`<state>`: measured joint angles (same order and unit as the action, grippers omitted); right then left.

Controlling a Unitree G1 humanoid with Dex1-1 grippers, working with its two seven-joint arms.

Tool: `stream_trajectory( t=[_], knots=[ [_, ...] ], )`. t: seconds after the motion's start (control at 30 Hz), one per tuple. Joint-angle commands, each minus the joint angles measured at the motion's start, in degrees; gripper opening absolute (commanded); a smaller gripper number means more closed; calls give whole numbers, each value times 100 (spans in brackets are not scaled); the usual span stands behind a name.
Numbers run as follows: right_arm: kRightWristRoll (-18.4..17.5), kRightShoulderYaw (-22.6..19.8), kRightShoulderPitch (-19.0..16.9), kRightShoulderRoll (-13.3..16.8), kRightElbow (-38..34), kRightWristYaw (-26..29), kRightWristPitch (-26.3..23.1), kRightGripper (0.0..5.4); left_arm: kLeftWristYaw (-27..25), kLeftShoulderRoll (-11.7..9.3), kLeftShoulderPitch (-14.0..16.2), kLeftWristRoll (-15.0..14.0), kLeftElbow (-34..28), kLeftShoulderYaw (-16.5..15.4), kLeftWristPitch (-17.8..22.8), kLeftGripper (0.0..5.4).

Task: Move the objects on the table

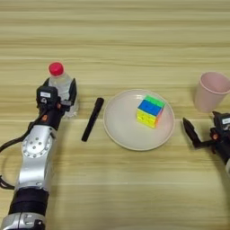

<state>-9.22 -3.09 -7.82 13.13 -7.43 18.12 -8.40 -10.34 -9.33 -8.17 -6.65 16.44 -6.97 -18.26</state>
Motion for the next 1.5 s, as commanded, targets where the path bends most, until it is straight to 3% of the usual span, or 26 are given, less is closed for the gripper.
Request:
stream_trajectory(
  t=[0.03, 0.43, 0.63, 0.83, 0.93, 1.1, 1.23, 1.5],
  knots=[
    [118, 122, -77, 10, -258, 42, 307, 540, -52, -10, -24, 11, -254, 54, 60, 327],
    [215, 403, -259, -3, -911, 40, 742, 540, -139, -43, -43, -85, -679, 64, 274, 314],
    [467, 898, -261, -51, -1073, 126, 930, 540, -239, -84, -59, -175, -1065, 35, 492, 314],
    [784, 1499, 21, -214, -944, 165, 1042, 540, -388, -91, -147, -390, -1558, 35, 870, 314],
    [973, 1738, 200, -284, -841, 138, 1027, 540, -499, -59, -114, -637, -1924, 63, 1122, 314],
    [1264, 2102, 451, -376, -758, 123, 1028, 540, -603, -22, -2, -804, -2538, 222, 1465, 313],
    [1484, 2339, 736, -505, -682, 65, 971, 540, -730, 23, 73, -1210, -3102, 329, 1932, 313],
    [1801, 2587, 1255, -807, -253, -100, 945, 540, -911, -53, 142, -1257, -3392, 518, 2305, 313]
  ],
)
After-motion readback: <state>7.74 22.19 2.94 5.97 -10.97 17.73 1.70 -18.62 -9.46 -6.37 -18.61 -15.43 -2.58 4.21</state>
